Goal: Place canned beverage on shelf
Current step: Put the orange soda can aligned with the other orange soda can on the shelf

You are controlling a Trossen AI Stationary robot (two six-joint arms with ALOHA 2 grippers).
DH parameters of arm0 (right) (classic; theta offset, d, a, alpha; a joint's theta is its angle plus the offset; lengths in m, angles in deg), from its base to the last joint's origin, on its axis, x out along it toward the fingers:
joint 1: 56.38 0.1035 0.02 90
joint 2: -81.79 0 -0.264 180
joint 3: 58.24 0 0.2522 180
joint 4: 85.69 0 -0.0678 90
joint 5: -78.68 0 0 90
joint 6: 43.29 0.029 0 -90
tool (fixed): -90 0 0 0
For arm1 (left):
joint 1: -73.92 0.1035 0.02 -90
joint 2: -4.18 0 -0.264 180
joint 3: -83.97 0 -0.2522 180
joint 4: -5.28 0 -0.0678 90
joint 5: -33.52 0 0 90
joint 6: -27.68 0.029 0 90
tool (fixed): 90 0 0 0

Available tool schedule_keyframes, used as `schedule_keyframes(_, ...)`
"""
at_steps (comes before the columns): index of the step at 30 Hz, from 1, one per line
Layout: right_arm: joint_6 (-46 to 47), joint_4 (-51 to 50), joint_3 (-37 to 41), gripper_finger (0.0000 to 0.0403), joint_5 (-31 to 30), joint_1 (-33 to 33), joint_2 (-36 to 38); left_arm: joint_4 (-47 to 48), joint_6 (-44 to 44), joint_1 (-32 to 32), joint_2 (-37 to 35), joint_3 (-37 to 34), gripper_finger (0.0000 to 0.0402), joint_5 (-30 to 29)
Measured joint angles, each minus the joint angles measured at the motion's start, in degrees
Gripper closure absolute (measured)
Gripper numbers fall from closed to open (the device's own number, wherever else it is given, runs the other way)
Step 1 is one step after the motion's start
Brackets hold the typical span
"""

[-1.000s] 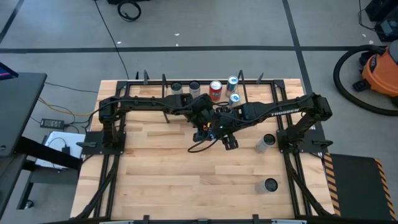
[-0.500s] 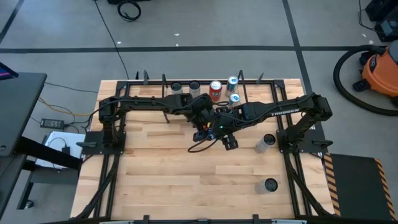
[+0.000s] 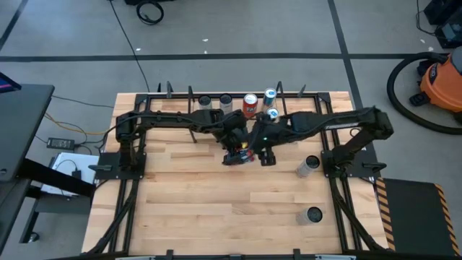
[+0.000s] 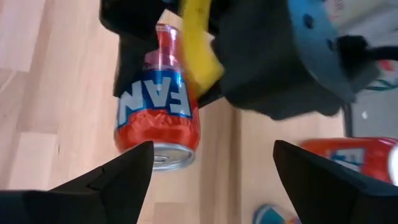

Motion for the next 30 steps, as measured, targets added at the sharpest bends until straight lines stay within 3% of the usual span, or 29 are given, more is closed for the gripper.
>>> schedule_keyframes(10, 0.1, 3.2, 0.2, 0.0065, -6.4, 0.3, 11.8, -0.6, 0.1, 4.2, -0.2, 0.0, 0.0104, -0.4)
schedule_keyframes(19, 0.3, 5.9, 0.2, 0.0064, -7.5, 0.3, 21.2, -14.4, -2.2, 5.1, -0.4, 0.0, 0.0103, -0.9)
schedule_keyframes(25, 0.4, 5.7, 0.2, 0.0064, -7.4, 0.3, 23.8, -23.7, -1.4, 2.3, -0.4, 0.0, 0.0093, -10.3)
schedule_keyframes(30, 0.4, 4.8, 0.3, 0.0064, -7.1, 0.3, 24.1, -19.4, -2.1, 1.3, -0.5, 0.0, 0.0091, -17.0)
